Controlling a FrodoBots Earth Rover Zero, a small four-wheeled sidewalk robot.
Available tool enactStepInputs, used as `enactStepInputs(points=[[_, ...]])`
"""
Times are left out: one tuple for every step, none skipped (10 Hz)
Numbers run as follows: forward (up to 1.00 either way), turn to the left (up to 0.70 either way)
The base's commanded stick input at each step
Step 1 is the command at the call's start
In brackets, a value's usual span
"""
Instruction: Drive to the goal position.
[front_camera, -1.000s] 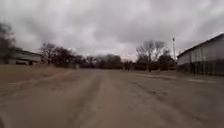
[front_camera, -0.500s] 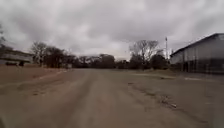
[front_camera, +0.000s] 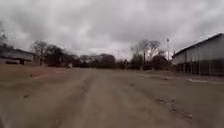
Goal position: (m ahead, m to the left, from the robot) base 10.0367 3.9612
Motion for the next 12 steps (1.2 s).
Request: enactStepInputs(points=[[0.70,-0.01],[0.70,-0.01],[0.70,-0.01],[0.70,-0.01],[0.70,-0.01],[0.70,-0.01],[0.70,-0.01],[0.70,-0.01],[0.70,-0.01],[0.70,-0.01],[0.70,-0.01],[0.70,-0.01]])
